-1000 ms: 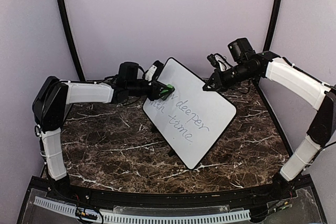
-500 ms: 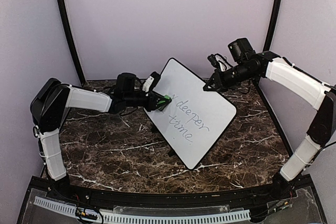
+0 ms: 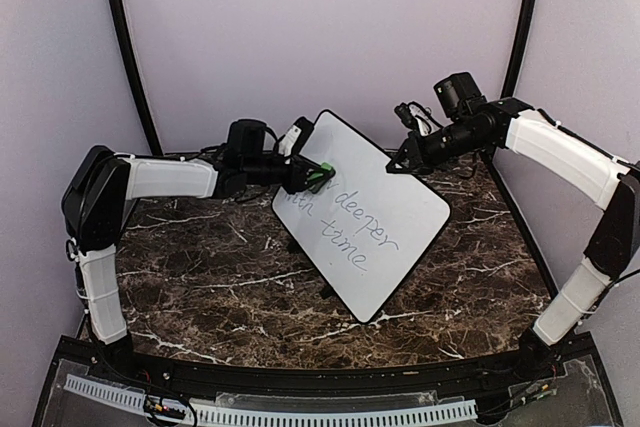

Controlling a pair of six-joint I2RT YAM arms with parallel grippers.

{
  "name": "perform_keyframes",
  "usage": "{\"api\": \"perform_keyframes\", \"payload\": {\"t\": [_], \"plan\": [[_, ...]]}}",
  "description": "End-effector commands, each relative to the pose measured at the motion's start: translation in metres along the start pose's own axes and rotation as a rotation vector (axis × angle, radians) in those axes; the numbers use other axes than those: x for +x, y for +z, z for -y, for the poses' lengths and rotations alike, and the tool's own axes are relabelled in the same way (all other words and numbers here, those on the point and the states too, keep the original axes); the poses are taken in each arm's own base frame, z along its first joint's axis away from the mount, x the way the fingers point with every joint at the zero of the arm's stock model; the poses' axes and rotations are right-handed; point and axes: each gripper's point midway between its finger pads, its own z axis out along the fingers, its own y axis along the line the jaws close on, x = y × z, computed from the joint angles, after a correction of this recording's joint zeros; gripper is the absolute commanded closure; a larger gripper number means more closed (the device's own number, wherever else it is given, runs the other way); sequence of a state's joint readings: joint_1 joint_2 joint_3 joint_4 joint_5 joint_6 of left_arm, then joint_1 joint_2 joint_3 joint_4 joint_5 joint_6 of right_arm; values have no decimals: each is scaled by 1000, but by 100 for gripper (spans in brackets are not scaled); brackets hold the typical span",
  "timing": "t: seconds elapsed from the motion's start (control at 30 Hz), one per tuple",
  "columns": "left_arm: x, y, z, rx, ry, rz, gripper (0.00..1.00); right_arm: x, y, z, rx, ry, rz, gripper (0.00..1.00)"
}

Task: Erase the whiteboard
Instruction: Erase the whiteboard from the whiteboard stand.

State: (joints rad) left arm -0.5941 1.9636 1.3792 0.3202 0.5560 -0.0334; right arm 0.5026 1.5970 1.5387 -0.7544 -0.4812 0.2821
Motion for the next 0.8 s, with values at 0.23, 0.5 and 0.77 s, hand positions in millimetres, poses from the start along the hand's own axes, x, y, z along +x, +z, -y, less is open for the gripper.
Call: {"api": "perform_keyframes", "payload": {"t": [0.23,0.5,0.77], "plan": [[77,-6,16,17,-86,-118,100,10,12,-28,-107,-121,-43,100],[45,8,15,29,-40,-83,100,10,11,-28,-105,-122,-39,100],[26,17,16,36,-21,-73,100,10,11,-27,-103,-122,-39,100]]}}
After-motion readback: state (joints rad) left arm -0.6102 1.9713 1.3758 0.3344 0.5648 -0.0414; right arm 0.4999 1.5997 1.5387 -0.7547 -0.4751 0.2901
